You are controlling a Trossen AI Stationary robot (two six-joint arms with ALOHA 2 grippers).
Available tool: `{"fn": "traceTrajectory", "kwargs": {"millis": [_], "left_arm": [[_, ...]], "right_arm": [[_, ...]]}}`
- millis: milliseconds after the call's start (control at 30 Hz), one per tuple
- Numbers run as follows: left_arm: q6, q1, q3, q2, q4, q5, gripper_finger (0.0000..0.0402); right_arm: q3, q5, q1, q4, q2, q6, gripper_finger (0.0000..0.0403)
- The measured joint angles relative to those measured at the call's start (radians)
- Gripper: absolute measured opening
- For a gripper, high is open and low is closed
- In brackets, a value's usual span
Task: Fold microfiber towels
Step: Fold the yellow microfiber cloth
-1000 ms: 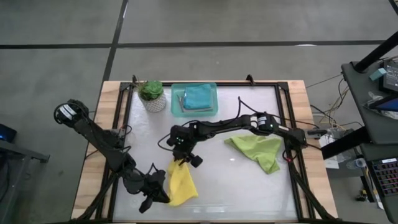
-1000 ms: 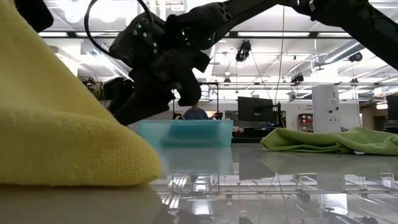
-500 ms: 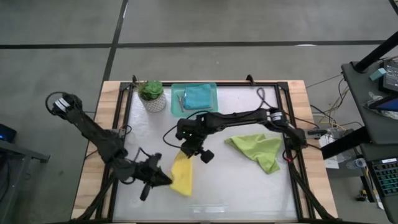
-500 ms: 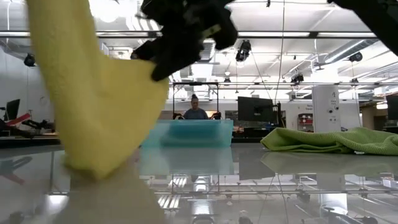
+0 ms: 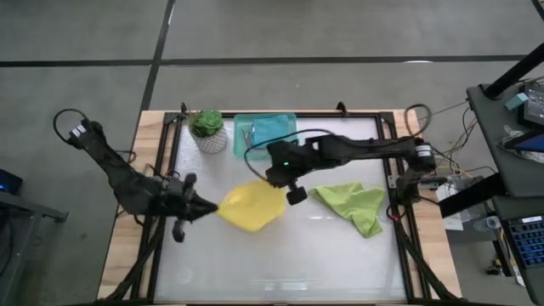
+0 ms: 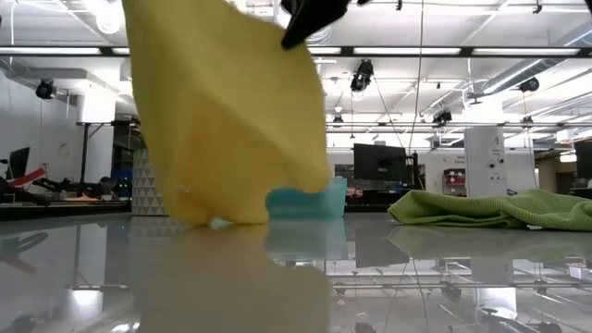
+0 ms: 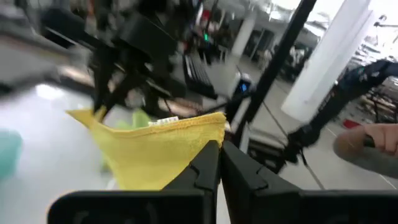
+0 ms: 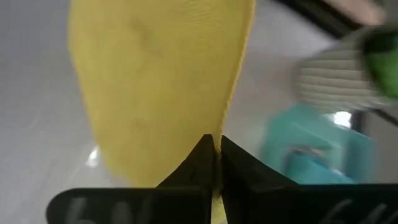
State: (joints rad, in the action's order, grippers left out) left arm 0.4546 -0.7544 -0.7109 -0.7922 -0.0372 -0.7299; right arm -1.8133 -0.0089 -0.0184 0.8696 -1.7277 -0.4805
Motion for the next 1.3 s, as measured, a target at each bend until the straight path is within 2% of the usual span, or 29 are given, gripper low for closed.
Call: {"fn": "traceTrajectory", "kwargs": {"millis": [267, 467, 633, 767, 833, 933, 1100, 1300], "left_arm": [[-0.246, 0.001, -0.014, 0.153, 0.005, -0.024, 0.0000], [-0.380, 0.002, -0.013, 0.206, 0.004, -0.123, 0.0000], [-0.456, 0.001, -0.012, 0.223, 0.004, -0.110, 0.0000], [-0.463, 0.000, 0.011, 0.227, 0.003, 0.012, 0.0000], [-0.460, 0.000, 0.014, 0.211, 0.001, 0.040, 0.0000], [-0.382, 0.000, 0.011, 0.125, -0.017, 0.069, 0.0000], [-0.143, -0.002, 0.015, -0.068, -0.010, 0.181, 0.0000], [0.173, -0.020, 0.002, -0.313, -0.018, 0.290, 0.0000]], "right_arm": [[0.000, 0.178, -0.004, -0.015, 0.124, 0.087, 0.0009], [-0.016, 0.328, -0.004, -0.019, 0.182, 0.062, 0.0009], [-0.024, 0.319, -0.011, 0.009, 0.214, 0.105, 0.0009], [-0.024, 0.241, -0.045, 0.102, 0.223, 0.177, 0.0009], [-0.023, 0.216, -0.069, 0.144, 0.222, 0.206, 0.0009], [-0.005, 0.170, -0.109, 0.180, 0.221, 0.253, 0.0009], [0.084, 0.050, -0.194, 0.164, 0.221, 0.368, 0.0008], [0.294, -0.101, -0.304, -0.011, 0.214, 0.513, 0.0008]]}}
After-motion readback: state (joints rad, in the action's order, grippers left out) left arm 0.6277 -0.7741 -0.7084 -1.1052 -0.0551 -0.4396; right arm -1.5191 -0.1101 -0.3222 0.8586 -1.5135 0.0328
